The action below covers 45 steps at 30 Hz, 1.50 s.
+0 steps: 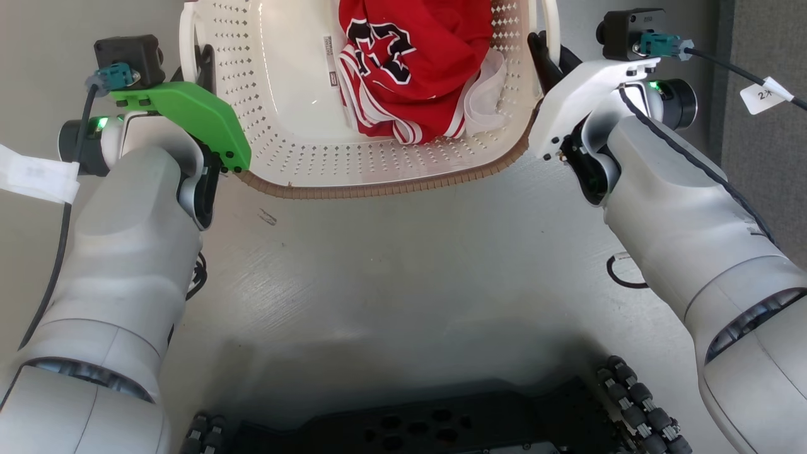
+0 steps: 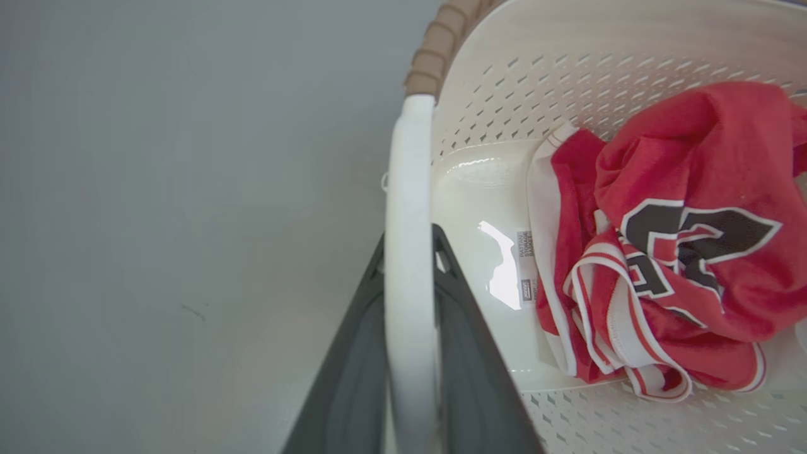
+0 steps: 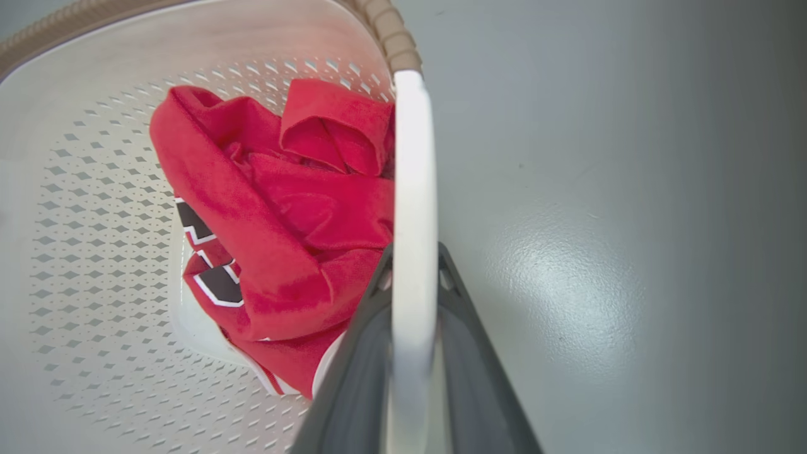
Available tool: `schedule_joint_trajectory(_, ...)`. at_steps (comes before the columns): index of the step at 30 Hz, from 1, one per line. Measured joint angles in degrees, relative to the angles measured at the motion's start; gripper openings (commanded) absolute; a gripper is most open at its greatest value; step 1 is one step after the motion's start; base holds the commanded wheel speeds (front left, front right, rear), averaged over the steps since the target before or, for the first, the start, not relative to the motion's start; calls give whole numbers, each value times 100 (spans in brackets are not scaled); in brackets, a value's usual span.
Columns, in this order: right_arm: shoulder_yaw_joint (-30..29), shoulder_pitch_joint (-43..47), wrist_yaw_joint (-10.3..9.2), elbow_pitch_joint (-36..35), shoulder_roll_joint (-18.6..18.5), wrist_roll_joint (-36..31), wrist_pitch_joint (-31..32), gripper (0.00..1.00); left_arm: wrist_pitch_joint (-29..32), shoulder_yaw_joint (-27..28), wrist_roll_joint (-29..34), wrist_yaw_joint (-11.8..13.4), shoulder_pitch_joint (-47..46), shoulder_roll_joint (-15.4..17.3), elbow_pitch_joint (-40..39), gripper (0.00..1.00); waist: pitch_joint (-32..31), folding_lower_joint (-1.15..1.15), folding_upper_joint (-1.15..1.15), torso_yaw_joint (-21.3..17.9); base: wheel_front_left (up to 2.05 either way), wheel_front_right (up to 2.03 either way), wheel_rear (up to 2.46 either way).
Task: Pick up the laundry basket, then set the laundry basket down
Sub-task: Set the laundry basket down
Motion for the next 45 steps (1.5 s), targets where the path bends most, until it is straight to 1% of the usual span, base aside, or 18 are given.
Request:
schedule_joint_trajectory(12, 5, -9, 18, 26, 14, 2, 1, 0, 1, 13, 0, -78, -19, 1, 45, 0, -16, 0, 0, -3, 0, 0, 0)
schedule_joint_trajectory(14, 3, -9, 49, 35, 18, 38, 1, 0, 2, 33, -11, -141, -20, 1, 56, 0, -20, 0, 0, -2, 0, 0, 0)
schedule_joint_trajectory(15, 9, -11, 51, 35, 18, 38, 1, 52, 3, 73, -49, -190, -20, -1, 62, 47, -24, 0, 0, -1, 0, 0, 0)
schedule_joint_trajectory(16, 9, -12, 51, 36, 18, 38, 1, 100, 69, 132, -125, -255, -20, -10, 73, 100, -30, 0, 0, 1, 0, 0, 0)
schedule_joint_trajectory(17, 11, -7, 69, 71, -24, 44, 2, 100, 147, 142, -185, -324, -14, -9, 114, 100, -57, 0, 0, 7, 0, 0, 0)
schedule_joint_trajectory(20, 12, 36, 102, 110, -146, 44, 3, 100, 152, 100, -178, -347, 16, 44, 187, 100, -122, 0, 0, 15, 0, 0, 0)
schedule_joint_trajectory(24, 36, 77, 148, 114, -149, 45, 3, 100, 145, 73, -177, -352, 16, 43, 188, 100, -232, 0, 0, 26, 0, 0, 0)
schedule_joint_trajectory(35, 34, 259, 196, 115, -149, 48, 2, 100, 44, 15, -125, -377, 213, 44, 211, 100, -683, 0, 0, 28, 0, 0, 0)
schedule_joint_trajectory(41, -46, 344, 183, 45, -149, 47, 2, 100, 25, -1, -109, -377, 429, 44, 226, 100, -1043, 0, 0, 22, 0, 0, 0)
schedule_joint_trajectory(43, -135, 347, 96, -38, -153, 45, 2, 100, 3, 0, -98, -377, 502, 44, 229, 100, -1177, 0, 0, 21, 0, 0, 0)
schedule_joint_trajectory(45, -165, 363, 67, -132, -183, -5, 2, 100, -5, 1, -82, -377, 576, 43, 230, 100, -1314, 0, 0, 20, 0, 0, 0)
